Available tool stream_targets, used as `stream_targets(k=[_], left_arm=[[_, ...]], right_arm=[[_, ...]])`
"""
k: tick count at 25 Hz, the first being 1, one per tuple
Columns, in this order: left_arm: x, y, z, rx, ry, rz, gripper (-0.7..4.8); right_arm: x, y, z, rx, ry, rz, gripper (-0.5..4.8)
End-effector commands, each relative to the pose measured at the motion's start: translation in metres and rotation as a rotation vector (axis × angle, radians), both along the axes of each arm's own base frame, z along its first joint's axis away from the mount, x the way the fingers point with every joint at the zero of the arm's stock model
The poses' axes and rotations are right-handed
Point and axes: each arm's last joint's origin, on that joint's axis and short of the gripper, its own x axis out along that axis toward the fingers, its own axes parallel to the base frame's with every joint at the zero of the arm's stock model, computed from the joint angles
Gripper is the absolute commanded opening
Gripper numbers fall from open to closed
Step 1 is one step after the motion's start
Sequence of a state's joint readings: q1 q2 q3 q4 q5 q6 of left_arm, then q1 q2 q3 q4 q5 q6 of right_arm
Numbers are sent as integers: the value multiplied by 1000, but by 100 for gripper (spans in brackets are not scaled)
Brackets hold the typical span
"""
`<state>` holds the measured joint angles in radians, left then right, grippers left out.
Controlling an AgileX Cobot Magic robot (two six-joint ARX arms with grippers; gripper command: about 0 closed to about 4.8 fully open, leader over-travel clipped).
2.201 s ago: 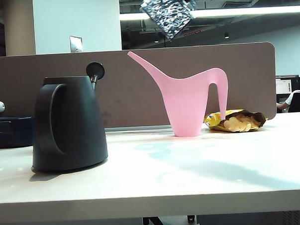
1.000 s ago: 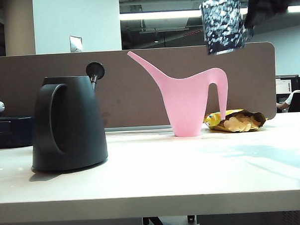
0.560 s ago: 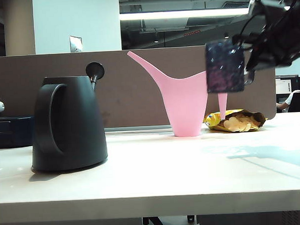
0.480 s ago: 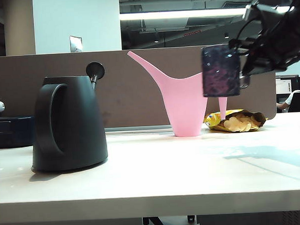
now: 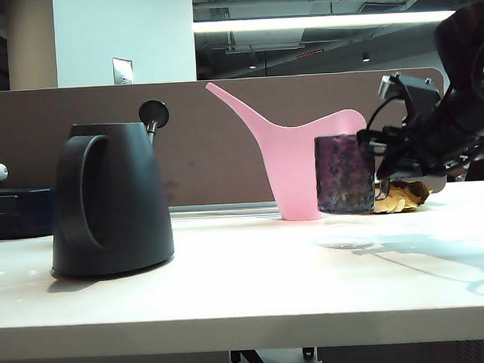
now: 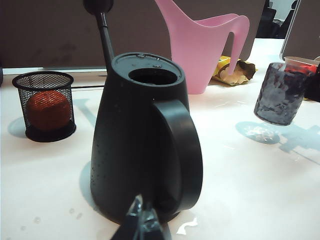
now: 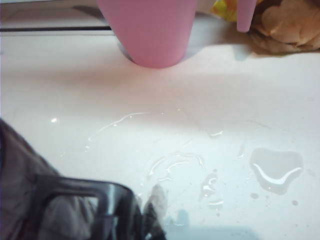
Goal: Pour the water from the cup into the kettle.
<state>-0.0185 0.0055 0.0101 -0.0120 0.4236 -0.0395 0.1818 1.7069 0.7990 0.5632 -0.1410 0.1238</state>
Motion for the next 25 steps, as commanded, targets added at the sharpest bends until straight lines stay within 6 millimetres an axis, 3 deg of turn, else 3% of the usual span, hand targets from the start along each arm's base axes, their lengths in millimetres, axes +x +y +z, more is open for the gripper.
stream_targets(k=[1, 8, 22, 24, 25], left_arm=[[0, 0, 2, -2, -15, -3, -5], [0, 0, 2, -2, -15, -3, -5], [0, 0, 2, -2, -15, -3, -5], [0, 0, 2, -2, -15, -3, -5], [0, 0, 2, -2, -15, -3, -5]], right_arm=[[2, 1, -6, 9, -5, 1, -9], [-5, -3, -30, -4, 0, -20, -9], [-7, -6, -39, -70, 69, -84, -8], [-8, -6, -39, -71, 74, -82, 14], [-8, -6, -39, -69, 75, -77, 55]])
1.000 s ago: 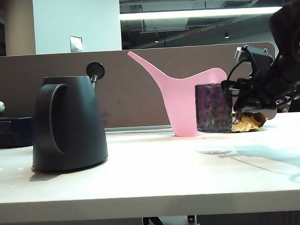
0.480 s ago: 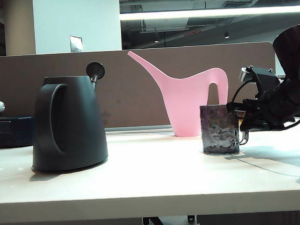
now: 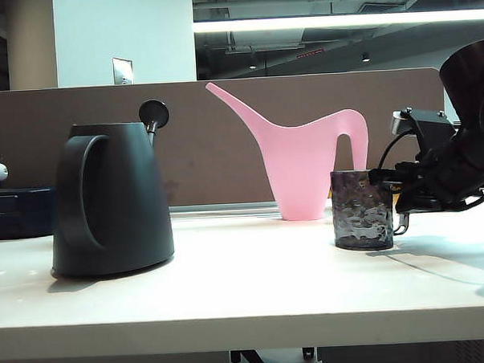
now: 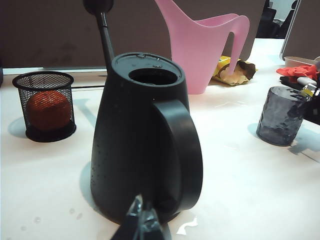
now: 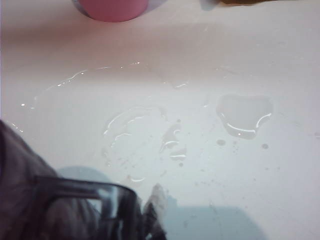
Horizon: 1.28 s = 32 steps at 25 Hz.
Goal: Pour the water from the cup into the kettle.
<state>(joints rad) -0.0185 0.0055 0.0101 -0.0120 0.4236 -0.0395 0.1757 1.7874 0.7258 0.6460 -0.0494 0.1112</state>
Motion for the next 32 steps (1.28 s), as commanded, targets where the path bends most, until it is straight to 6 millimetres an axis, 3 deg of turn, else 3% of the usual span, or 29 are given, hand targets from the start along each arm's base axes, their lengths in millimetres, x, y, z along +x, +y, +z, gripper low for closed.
stream_targets(k=[1, 7, 16, 23, 25, 26, 28, 29, 32], left_arm=[[0, 0, 2, -2, -15, -3, -5], [0, 0, 4, -2, -34, -4, -5], [0, 0, 6, -3, -60, -4, -5], [0, 0, 6, -3, -60, -8, -5], [0, 0, 6, -3, -60, -8, -6], [0, 0, 6, -3, -60, -8, -5], [0, 0, 6, -3, -60, -8, -5], [0, 0, 6, -3, -60, -8, -5], [0, 0, 6, -3, -60, -8, -5]], right_arm=[[-1, 1, -1, -9, 16, 12, 110], [-3, 0, 0, -15, 45, 11, 164], [-13, -2, 23, -27, 52, 2, 162], [-33, -8, 48, -107, 108, -27, 160], [-45, -10, 67, -113, 98, -38, 117], [-54, -12, 80, -125, 77, -31, 52], [-64, -14, 94, -149, 43, -18, -11], [-76, -17, 111, -164, -6, -13, -9], [-95, -28, 132, -149, -67, -36, -9]])
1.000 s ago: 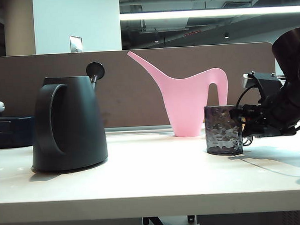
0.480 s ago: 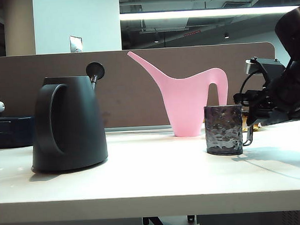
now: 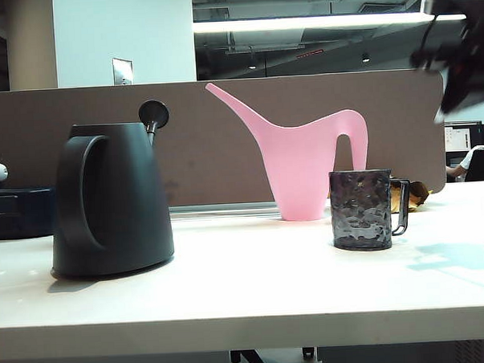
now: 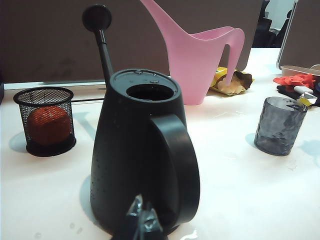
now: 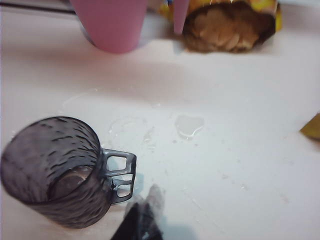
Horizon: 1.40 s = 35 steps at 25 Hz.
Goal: Pour the water from the cup into the kettle.
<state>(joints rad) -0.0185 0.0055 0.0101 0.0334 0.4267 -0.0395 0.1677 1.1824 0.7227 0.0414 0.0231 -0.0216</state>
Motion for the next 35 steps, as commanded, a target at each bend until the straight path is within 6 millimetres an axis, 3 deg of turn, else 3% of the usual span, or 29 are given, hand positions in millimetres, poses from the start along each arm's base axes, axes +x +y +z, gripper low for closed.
stream_targets(k=[1, 7, 11, 15, 27, 35], left_arm=[[0, 0, 2, -2, -15, -4, -5], [0, 0, 2, -2, -14, -4, -5], [0, 0, 3, 1, -20, 1, -5], [0, 1, 4, -3, -36, 29, -5], [1, 4, 9, -22, -86, 134, -5], [1, 5, 9, -18, -95, 179, -6]], right_arm=[[-20, -13, 22, 8, -61, -13, -9], [-65, -44, 44, 72, -190, -31, -9], [-102, -60, 33, 97, -270, -69, -9], [-128, -50, 5, 147, -326, -29, -9], [-153, -41, -19, 172, -419, -16, -9], [-157, -41, -53, 166, -489, -7, -9]])
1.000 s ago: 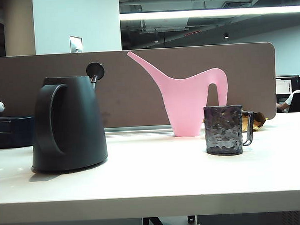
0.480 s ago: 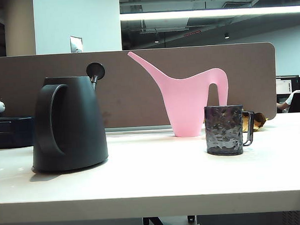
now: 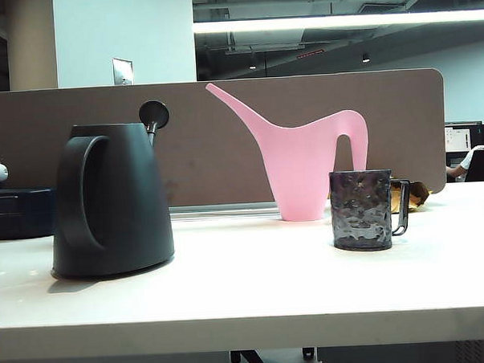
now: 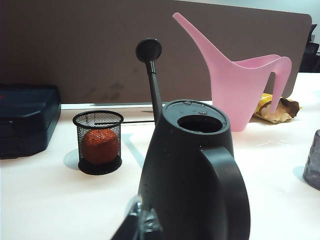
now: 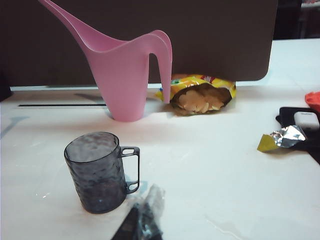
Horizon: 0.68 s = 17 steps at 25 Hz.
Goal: Pour the water from the cup into the kettle.
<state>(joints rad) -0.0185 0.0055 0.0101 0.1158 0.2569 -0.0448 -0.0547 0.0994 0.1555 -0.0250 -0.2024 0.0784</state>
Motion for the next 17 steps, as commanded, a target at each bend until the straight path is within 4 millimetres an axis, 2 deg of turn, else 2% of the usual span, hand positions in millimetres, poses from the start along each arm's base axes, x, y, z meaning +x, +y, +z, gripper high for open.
stream_targets(k=[1, 5, 17], left_arm=[[0, 0, 2, 6, -16, 11, -5], [0, 1, 1, 5, -15, 38, -6], [0, 1, 1, 1, -6, 52, -5]], right_arm=[[-1, 0, -14, -3, -65, 3, -9], [2, 0, -34, -4, -44, -4, -9], [2, -1, -36, -4, -30, -22, 0]])
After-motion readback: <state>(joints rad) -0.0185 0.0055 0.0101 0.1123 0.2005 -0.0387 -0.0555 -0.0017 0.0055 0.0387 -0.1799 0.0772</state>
